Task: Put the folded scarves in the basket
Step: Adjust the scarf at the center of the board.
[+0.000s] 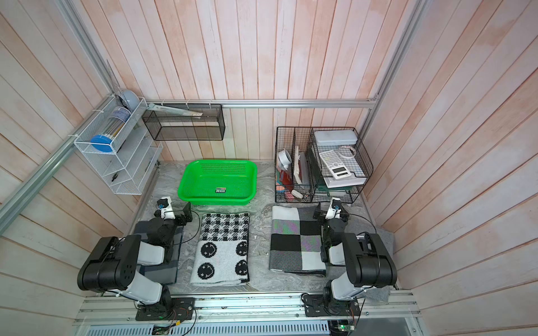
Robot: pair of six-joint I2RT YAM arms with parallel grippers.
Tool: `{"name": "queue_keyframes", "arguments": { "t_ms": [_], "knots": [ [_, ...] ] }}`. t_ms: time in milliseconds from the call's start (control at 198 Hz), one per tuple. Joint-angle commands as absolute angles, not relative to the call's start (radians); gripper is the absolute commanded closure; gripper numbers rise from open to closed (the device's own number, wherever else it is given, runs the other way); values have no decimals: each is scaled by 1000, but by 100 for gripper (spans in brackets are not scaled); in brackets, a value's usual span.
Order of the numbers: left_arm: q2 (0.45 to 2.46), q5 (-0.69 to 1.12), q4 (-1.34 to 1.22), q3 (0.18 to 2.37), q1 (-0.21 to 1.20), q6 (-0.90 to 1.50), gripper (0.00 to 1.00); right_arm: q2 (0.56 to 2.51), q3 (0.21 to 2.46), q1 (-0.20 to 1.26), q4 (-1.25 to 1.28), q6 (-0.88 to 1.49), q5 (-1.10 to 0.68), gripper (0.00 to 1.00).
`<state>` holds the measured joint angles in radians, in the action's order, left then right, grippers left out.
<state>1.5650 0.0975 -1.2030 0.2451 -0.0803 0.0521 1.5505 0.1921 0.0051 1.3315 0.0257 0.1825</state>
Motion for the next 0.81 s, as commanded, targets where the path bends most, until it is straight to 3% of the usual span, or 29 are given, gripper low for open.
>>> {"name": "queue_keyframes", "arguments": {
  "t_ms": [0,699,805],
  "knots": [
    [1560,103,-1213,250,-85,45,0,1563,209,6,1347,35,199,2],
    [1560,104,-1213,249,-84,44,0,1562,208,7,1348,35,198,2],
    [1561,3,-1178,267,-85,80,0,1562,209,7,1348,34,198,2]
  ]
}}
